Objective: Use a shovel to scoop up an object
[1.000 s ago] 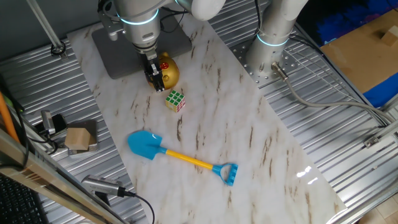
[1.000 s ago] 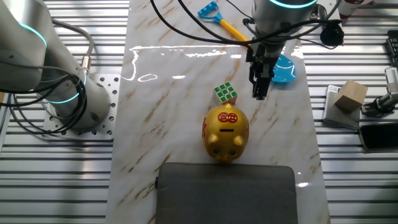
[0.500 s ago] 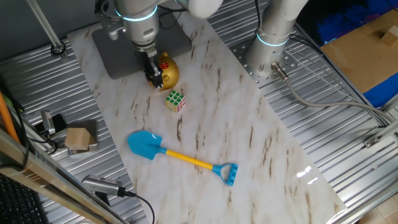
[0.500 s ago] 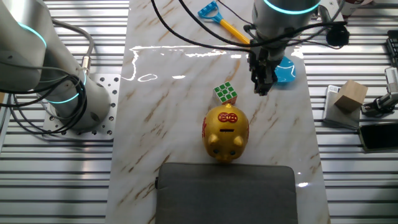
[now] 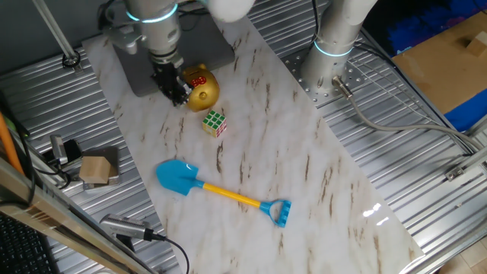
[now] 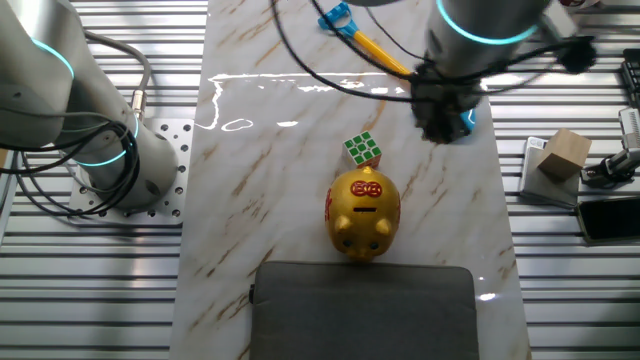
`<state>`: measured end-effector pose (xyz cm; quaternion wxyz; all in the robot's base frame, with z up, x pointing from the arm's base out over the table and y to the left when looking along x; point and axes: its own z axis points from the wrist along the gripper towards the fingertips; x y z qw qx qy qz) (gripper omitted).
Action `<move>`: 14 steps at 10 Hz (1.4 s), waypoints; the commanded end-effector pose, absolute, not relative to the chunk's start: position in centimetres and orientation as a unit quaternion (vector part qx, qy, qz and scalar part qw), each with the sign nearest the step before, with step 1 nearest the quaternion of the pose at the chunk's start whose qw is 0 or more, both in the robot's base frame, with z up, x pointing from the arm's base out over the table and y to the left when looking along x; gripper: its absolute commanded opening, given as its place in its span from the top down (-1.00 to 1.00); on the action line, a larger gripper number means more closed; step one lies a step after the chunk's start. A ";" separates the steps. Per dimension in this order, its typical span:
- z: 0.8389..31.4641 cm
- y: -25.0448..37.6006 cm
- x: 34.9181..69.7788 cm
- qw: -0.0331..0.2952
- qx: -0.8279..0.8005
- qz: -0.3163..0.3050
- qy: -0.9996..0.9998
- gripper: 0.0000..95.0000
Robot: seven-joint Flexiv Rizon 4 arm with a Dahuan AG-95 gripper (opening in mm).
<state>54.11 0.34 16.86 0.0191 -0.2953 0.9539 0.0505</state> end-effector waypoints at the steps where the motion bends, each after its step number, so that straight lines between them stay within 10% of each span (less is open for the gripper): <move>1: 16.2 2.2 57.5 0.010 -0.425 0.036 0.904 1.00; 14: 14.4 6.6 57.7 -0.020 -0.470 -0.008 0.882 1.00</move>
